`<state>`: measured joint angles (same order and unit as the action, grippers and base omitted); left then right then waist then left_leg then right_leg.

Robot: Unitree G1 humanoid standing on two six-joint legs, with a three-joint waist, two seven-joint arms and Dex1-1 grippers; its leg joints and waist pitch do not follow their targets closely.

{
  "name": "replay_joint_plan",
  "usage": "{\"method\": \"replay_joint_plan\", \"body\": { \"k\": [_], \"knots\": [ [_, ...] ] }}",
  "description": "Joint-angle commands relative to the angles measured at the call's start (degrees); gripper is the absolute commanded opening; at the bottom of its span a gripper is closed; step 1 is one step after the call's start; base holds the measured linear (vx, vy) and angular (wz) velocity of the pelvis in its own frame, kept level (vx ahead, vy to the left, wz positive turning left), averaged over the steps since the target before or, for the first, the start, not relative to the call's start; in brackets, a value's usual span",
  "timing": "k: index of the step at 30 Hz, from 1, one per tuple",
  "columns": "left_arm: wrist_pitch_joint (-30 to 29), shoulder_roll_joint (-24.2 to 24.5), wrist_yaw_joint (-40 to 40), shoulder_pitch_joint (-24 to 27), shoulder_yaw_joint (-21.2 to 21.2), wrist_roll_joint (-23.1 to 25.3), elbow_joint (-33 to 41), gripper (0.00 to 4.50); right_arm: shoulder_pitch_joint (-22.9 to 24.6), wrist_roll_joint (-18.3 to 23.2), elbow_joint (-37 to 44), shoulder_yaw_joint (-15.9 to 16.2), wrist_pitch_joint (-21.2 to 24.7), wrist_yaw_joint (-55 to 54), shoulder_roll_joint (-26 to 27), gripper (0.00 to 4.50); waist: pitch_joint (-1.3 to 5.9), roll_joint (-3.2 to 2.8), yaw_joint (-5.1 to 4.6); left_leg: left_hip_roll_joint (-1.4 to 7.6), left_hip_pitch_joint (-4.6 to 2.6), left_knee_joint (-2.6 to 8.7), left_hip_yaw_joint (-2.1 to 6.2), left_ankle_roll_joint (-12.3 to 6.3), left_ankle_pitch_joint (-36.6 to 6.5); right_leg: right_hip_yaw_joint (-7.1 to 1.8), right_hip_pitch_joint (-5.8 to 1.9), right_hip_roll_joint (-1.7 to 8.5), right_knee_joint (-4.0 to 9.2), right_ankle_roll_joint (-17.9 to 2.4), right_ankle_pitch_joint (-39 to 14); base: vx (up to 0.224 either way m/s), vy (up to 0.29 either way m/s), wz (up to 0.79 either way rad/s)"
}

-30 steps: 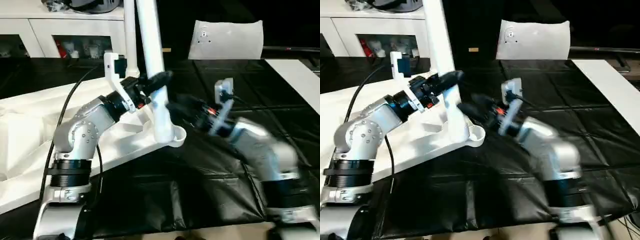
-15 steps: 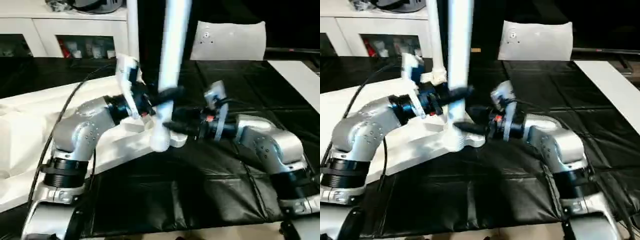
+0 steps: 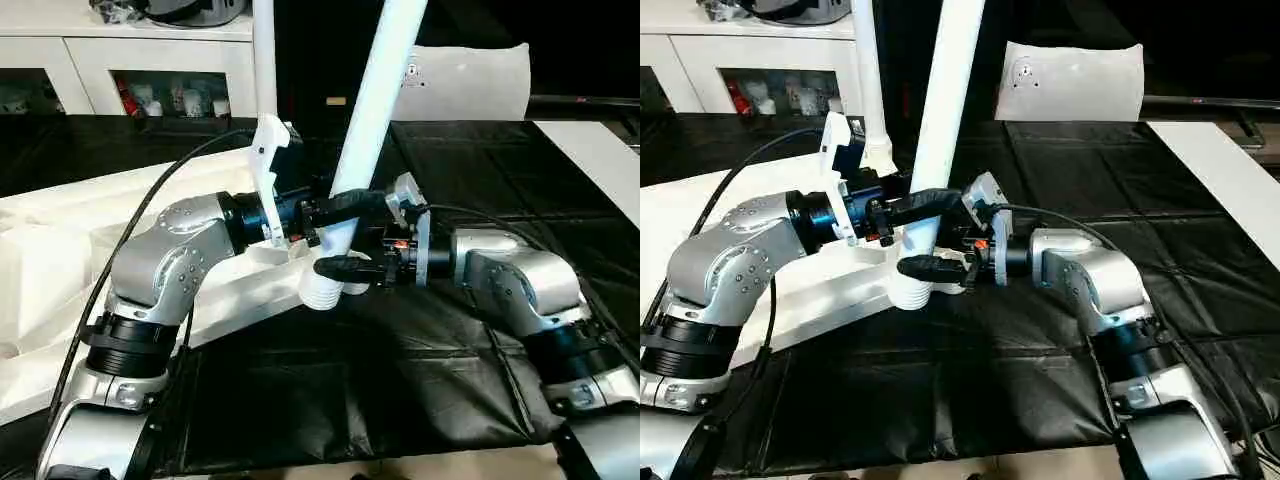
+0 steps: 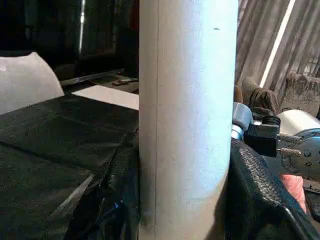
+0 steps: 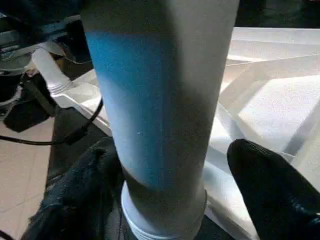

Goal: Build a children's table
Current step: Insert table leg to table base

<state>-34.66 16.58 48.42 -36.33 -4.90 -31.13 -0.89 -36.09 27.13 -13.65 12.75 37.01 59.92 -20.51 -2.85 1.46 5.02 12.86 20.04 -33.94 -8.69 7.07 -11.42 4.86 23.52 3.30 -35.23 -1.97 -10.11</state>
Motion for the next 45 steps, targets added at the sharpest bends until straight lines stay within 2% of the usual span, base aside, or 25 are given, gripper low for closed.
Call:
{"method": "replay_joint_plan", "body": {
  "k": [1, 6, 9, 11, 12, 18, 22, 24, 26, 27, 33, 35, 36, 38, 41, 45],
  "knots": [
    [0.80, -0.61, 1.11, -2.12, -0.85, -0.32, 1.56, 1.85, -0.91, -0.42, -0.10, 0.36, -0.06, 0.42, 0.31, 3.26, 4.09, -0.13, -0.01, -0.19, 0.50, 3.08, -1.00, -1.42, -3.08, -2.80, -4.39, 3.45, 3.52, -9.39, -7.68, 0.000, 0.000, 0.00],
    [1.10, -0.70, 1.24, -2.34, -0.61, -0.19, 1.20, 1.85, -1.29, -0.20, -0.73, 0.64, 0.04, 1.37, 0.68, 2.90, 4.13, -0.18, 0.03, -0.18, 0.44, 3.06, -1.01, -1.47, -2.97, -2.82, -4.39, 3.46, 3.45, -9.56, -7.18, 0.000, 0.000, 0.00],
    [1.34, -1.56, 0.55, -2.56, -0.15, -0.34, 0.82, 1.85, -1.27, 0.37, -0.95, 0.15, 0.12, 2.36, 1.38, 2.52, 4.14, -0.15, 0.02, -0.16, 0.47, 3.05, -1.01, -1.53, -2.88, -2.83, -4.39, 3.48, 3.42, -9.67, -7.06, 0.000, 0.000, 0.00],
    [1.42, -1.68, 0.41, -2.59, -0.07, -0.33, 0.75, 1.85, -1.25, 0.47, -0.95, 0.09, 0.12, 2.59, 1.49, 2.49, 4.13, -0.10, 0.05, -0.15, 0.45, 3.06, -1.01, -1.63, -2.96, -2.82, -4.41, 3.49, 3.43, -9.80, -6.97, 0.000, 0.000, 0.00],
    [1.49, -1.82, 0.25, -2.61, 0.12, -0.41, 0.69, 1.85, -1.22, 0.58, -0.86, 0.07, 0.17, 2.68, 1.59, 2.20, 4.15, -0.12, 0.06, -0.16, 0.47, 3.05, -0.99, -1.64, -2.88, -2.81, -4.43, 3.48, 3.40, -9.80, -6.96, 0.000, 0.000, 0.00],
    [1.54, -3.11, -0.86, -3.07, 2.03, -1.79, -0.09, 1.85, -0.40, 1.21, 0.44, 0.06, 0.44, 4.20, 1.43, 2.20, 4.17, -0.07, 0.08, -0.20, 0.46, 3.00, -1.00, -1.73, -2.61, -2.82, -4.43, 3.46, 3.43, -9.68, -7.05, 0.000, 0.000, 0.00],
    [1.30, -2.74, -0.36, -2.98, 2.17, -1.62, 0.15, 1.85, -0.01, -0.35, 0.38, 0.90, 0.24, 5.02, 0.77, 2.20, 4.14, -0.05, 0.09, -0.20, 0.49, 2.99, -1.00, -1.81, -2.59, -2.78, -4.43, 3.46, 3.46, -9.58, -7.30, 0.000, 0.000, 0.00],
    [1.22, -2.76, -0.35, -2.93, 2.28, -1.64, 0.24, 1.85, 0.04, -0.40, 0.42, 0.85, 0.39, 4.98, 0.84, 2.55, 4.15, 0.02, 0.11, -0.20, 0.49, 2.99, -1.01, -1.84, -2.61, -2.79, -4.45, 3.48, 3.45, -9.56, -7.41, 0.000, 0.000, 0.00],
    [0.71, -3.39, -0.94, -3.03, 3.05, -2.26, 0.49, 1.85, 0.05, 0.04, 0.35, 0.34, 0.89, 4.68, 1.42, 2.55, 4.18, 0.02, 0.11, -0.19, 0.53, 2.97, -1.00, -1.84, -2.41, -2.80, -4.47, 3.50, 3.43, -9.69, -7.13, 0.000, 0.000, 0.00],
    [0.52, -3.60, -1.12, -3.17, 3.21, -2.51, 0.58, 1.85, -0.06, 0.41, 0.21, 0.03, 1.12, 4.54, 1.82, 2.77, 4.17, 0.00, 0.13, -0.18, 0.49, 2.99, -1.00, -1.87, -2.47, -2.78, -4.41, 3.52, 3.42, -9.93, -7.11, 0.000, 0.000, 0.00],
    [0.43, -3.74, -1.30, -3.40, 3.50, -2.73, 0.44, 1.85, -0.14, 0.24, 0.12, 0.05, 0.67, 4.64, 2.30, 3.20, 4.14, -0.02, 0.19, -0.18, 0.47, 3.00, -1.00, -1.87, -2.77, -2.78, -4.43, 3.54, 3.45, -9.74, -7.40, 0.000, 0.000, 0.00],
    [0.30, -3.46, -1.09, -3.38, 3.60, -2.76, 0.51, 1.85, -0.11, 0.18, 0.06, -0.05, 0.66, 5.04, 2.48, 3.20, 4.16, 0.11, 0.17, -0.16, 0.48, 3.00, -1.01, -1.95, -2.63, -2.80, -4.43, 3.54, 3.45, -9.67, -7.27, 0.000, 0.000, 0.00],
    [0.26, -3.27, -0.94, -3.35, 3.52, -2.70, 0.53, 1.85, -0.10, 0.09, 0.03, -0.06, 0.56, 5.10, 2.51, 2.91, 4.14, -0.01, 0.19, -0.14, 0.46, 3.01, -0.98, -1.90, -2.58, -2.79, -4.40, 3.55, 3.42, -9.70, -7.25, 0.000, 0.000, 0.00],
    [0.26, -2.95, -0.63, -3.28, 3.24, -2.47, 0.61, 1.85, -0.09, -0.05, -0.03, -0.11, 0.35, 5.13, 2.52, 2.87, 4.18, 0.01, 0.19, -0.16, 0.48, 3.00, -0.99, -1.84, -2.45, -2.79, -4.43, 3.53, 3.38, -9.71, -7.13, 0.000, 0.000, 0.00],
    [0.30, -1.55, 0.93, -2.75, 1.64, -1.47, 1.14, 1.85, -0.14, -0.31, -0.18, -0.36, -0.33, 5.12, 2.41, 2.45, 4.13, 0.09, 0.14, -0.18, 0.46, 3.02, -1.00, -1.77, -2.65, -2.79, -4.41, 3.52, 3.44, -9.49, -7.45, 0.000, 0.000, 0.00],
    [0.16, -0.10, 2.36, -2.25, 0.47, -1.07, 1.53, 1.85, -0.22, -0.57, -0.09, -0.47, -0.76, 5.47, 2.12, 2.29, 4.13, -0.07, 0.13, -0.14, 0.40, 3.04, -1.00, -1.64, -2.68, -2.79, -4.35, 3.54, 3.41, -9.55, -7.39, 0.000, 0.000, 0.00]
  ]
}}
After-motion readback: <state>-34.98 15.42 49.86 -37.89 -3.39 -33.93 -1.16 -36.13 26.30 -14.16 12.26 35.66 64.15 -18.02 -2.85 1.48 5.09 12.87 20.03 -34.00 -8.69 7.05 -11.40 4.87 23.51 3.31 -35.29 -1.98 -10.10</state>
